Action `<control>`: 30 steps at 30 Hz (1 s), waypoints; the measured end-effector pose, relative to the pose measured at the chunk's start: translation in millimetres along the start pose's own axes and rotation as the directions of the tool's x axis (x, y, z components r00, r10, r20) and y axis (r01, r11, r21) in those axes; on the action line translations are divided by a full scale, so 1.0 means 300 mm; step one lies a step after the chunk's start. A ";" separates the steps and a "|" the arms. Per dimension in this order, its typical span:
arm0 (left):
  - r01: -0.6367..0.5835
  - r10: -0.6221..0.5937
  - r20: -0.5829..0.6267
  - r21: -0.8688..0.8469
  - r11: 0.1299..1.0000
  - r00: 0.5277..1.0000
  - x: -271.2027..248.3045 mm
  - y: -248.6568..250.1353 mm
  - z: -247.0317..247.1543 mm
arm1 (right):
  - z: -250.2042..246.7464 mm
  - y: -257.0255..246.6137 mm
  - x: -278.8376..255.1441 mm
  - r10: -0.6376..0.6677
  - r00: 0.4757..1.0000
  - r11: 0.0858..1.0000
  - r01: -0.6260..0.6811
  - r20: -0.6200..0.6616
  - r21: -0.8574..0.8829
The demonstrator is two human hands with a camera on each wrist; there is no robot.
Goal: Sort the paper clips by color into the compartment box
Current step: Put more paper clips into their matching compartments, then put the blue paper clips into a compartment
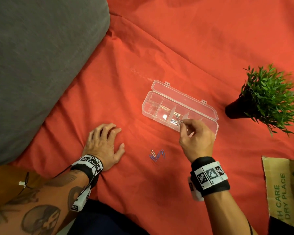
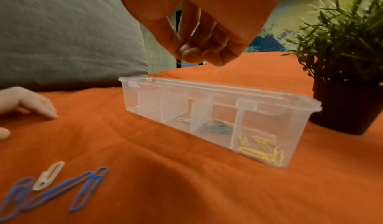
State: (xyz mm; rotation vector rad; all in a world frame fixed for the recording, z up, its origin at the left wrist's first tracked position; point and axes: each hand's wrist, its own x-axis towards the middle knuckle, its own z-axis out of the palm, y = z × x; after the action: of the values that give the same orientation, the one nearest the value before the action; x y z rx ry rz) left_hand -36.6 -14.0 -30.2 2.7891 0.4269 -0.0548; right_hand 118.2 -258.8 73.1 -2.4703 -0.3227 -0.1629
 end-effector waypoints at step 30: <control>0.004 -0.004 0.011 -0.014 1.000 1.000 0.001 0.002 -0.003 | 0.174 -0.102 -0.201 0.116 0.735 0.925 0.165 0.668 -0.342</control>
State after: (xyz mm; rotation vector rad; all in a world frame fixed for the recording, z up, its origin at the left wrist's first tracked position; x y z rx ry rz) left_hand -36.2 -14.1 -29.3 2.7732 0.4285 -0.0673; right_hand 53.8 -214.9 37.8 -2.8333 -0.6885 0.7772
